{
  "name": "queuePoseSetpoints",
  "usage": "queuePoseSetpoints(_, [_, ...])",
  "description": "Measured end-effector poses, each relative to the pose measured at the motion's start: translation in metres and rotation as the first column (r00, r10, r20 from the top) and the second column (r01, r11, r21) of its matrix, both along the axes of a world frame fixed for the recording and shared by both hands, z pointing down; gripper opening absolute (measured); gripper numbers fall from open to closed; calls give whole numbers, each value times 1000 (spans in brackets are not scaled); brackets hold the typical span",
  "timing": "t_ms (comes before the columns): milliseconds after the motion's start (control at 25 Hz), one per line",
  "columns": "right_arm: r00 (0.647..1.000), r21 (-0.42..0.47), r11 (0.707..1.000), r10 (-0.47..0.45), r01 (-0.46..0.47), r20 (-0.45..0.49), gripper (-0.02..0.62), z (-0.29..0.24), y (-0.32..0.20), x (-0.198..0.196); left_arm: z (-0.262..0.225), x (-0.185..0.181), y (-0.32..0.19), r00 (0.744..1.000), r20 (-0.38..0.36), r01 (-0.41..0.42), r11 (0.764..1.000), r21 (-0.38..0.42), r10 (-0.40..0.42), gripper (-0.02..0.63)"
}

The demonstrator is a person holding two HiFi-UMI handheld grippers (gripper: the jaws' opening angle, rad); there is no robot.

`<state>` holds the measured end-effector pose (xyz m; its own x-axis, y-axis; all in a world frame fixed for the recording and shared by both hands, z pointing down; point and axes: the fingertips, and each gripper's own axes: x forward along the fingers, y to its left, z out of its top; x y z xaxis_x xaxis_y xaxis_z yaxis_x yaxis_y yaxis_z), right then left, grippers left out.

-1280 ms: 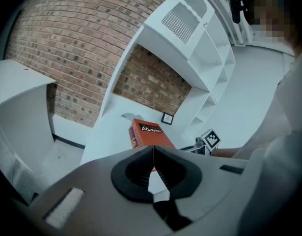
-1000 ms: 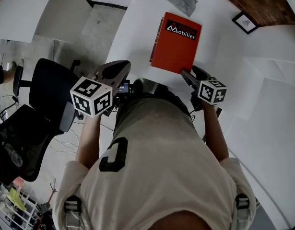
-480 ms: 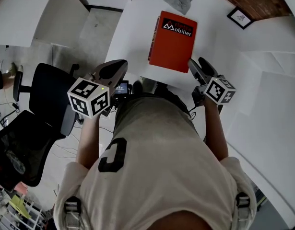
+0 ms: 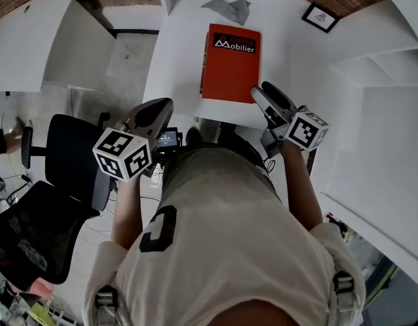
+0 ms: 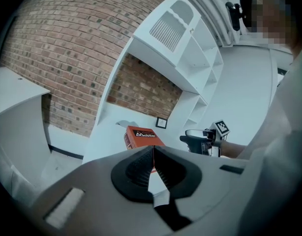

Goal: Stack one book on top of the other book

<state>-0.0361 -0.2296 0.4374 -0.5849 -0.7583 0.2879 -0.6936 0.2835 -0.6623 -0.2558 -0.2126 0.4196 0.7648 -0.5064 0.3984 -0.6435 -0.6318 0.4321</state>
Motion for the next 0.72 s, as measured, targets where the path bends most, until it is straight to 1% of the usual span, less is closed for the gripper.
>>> queuePoseSetpoints(120, [998,9,1000,-5,4,69,255,-14,12,-15,-7,0,2,1000,-13,-21,999,36,22,5])
queuePoseSetpoints(240, [996,35,999,-20,17,92,243,-28,25,-24,-9,2,4,998,-42,-38,998,43,40,5])
queuePoseSetpoints(280, [996,47,999,-20,16,84,212,-32,31,-24,-8,5,5,998,-50,-46,998,38,48,5])
queuePoseSetpoints(440, [999,83,997,1,-5,45,46,-46,50,-17,-6,20,6,993,-80,-83,996,23,85,5])
queuePoseSetpoints(480, [999,84,996,1,-5,42,32,-47,54,-17,-7,23,7,992,-88,-88,996,27,90,5])
queuePoseSetpoints(560, [999,88,996,-13,8,53,25,-50,60,-17,-11,29,10,991,-97,-93,995,38,96,5])
queuePoseSetpoints(720, [991,117,990,-89,77,100,18,-56,67,-28,-16,31,17,994,-75,-78,995,55,82,5])
